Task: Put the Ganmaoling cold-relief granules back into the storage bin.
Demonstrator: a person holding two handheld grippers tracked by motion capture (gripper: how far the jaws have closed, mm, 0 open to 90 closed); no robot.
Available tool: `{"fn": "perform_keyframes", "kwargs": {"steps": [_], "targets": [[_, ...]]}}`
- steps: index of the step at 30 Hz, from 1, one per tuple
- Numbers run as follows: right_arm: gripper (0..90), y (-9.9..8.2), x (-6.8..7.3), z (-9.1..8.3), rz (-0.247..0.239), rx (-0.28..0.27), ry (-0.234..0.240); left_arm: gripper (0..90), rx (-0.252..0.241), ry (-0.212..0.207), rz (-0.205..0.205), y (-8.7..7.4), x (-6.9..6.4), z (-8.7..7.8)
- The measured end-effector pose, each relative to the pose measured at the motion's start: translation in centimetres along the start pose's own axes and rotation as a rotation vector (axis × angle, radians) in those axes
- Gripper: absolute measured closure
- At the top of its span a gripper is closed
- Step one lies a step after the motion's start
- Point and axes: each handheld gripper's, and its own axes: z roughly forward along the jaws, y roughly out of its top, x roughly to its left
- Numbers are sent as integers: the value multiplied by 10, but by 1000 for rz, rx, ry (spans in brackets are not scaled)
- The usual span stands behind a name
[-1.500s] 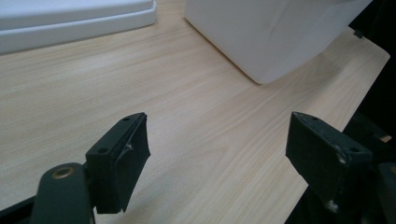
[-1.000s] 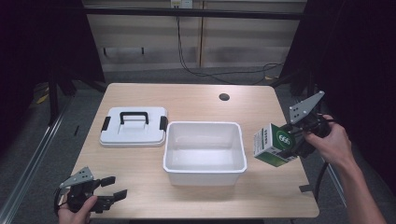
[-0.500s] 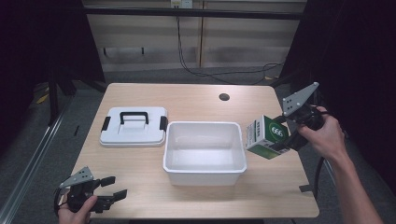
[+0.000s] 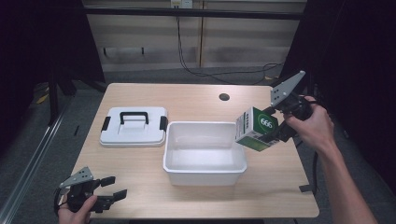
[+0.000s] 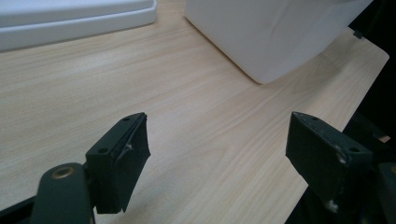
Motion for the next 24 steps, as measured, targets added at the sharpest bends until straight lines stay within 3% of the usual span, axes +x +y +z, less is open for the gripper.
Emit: {"fn": "perform_keyframes", "kwargs": {"steps": [10, 17, 24], "targets": [[149, 30, 3, 2, -45, -5, -3, 213, -2, -1, 2, 0, 0, 0], [149, 44, 6, 25, -64, 46, 24, 213, -1, 1, 3, 0, 0, -1], [149, 56, 8, 36, -82, 98, 18, 213, -3, 0, 4, 0, 0, -1]]}}
